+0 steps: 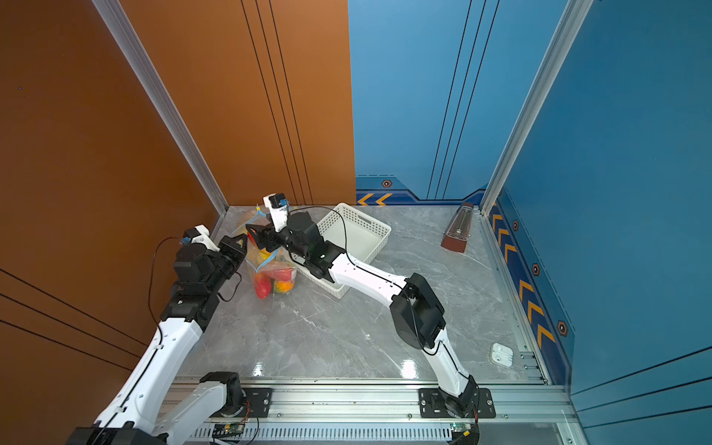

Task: Place the mango in a zip-top bag and seal the zipper
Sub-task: Place the mango in the zipper food storage bag, then adjust the zipper food storage bag at the center of the board.

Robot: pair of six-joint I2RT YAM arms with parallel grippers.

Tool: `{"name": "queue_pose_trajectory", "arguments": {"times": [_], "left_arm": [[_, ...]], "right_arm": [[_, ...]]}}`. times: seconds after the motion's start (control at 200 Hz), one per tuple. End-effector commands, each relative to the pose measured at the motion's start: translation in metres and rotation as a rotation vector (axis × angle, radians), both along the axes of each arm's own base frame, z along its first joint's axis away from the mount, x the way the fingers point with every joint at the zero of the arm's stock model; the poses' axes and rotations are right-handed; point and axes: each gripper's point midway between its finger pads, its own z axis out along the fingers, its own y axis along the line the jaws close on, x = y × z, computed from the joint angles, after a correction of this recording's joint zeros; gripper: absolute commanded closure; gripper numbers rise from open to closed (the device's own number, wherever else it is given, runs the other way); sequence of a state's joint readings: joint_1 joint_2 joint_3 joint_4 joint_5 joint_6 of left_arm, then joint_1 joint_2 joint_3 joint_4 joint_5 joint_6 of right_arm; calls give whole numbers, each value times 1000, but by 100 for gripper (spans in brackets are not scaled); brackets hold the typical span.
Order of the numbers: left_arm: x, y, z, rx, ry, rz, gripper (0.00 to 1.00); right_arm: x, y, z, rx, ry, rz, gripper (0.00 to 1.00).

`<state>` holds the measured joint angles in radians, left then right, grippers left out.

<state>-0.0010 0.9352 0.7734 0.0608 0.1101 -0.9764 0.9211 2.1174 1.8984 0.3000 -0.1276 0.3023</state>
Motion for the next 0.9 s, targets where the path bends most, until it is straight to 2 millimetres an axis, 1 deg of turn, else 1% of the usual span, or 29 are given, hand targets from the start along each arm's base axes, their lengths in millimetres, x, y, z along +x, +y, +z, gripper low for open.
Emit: {"name": "queue_pose_trajectory", "arguments": {"times": [0.0,0.035,0.095,0.135,0.17,0.245,0.255,0.325,0.45,0.54,0.59,0.611,0.691,0.736,0.746,0.771,0.846,0.891], "left_arm": [[-2,-1,12,-7,-43,-11,100],[-2,-1,12,-7,-42,-11,100],[-2,-1,13,-10,-42,-9,100],[-2,-1,14,-8,-46,-11,100],[-2,-2,15,-8,-48,-16,100],[0,-7,16,-16,-53,-37,100],[0,-7,17,-19,-54,-41,100],[1,-15,17,-32,-66,-70,100],[1,-33,15,-34,-77,-109,100],[1,-48,13,-40,-79,-149,100],[0,-56,12,-46,-83,-176,92],[-1,-59,11,-47,-84,-185,91],[-2,-68,2,-44,-72,-213,91],[-3,-70,-6,-46,-53,-212,93],[-3,-70,-8,-46,-50,-211,94],[-2,-72,-13,-46,-37,-214,97],[-2,-78,-23,-50,-10,-225,98],[-1,-84,-25,-47,-7,-243,95]], "right_arm": [[-8,-31,61,47,-42,3,22],[-8,-35,62,45,-40,-2,21],[-8,-42,63,31,-25,-7,24],[-4,-50,58,6,14,-27,25],[-4,-54,56,-17,53,-19,24],[1,-66,39,-91,166,-28,21],[0,-67,40,-95,172,-22,21],[-3,-75,18,-180,271,-11,18],[-13,-71,-17,-253,388,42,18],[-12,-68,-32,-265,446,55,17],[-9,-66,-37,-262,464,67,17],[-7,-66,-37,-257,471,69,17],[5,-71,-43,-233,511,58,17],[8,-73,-40,-204,536,70,17],[11,-70,-52,-213,559,69,17],[16,-71,-59,-208,586,65,17],[19,-73,-68,-195,628,64,17],[20,-71,-69,-182,639,66,17]]}}
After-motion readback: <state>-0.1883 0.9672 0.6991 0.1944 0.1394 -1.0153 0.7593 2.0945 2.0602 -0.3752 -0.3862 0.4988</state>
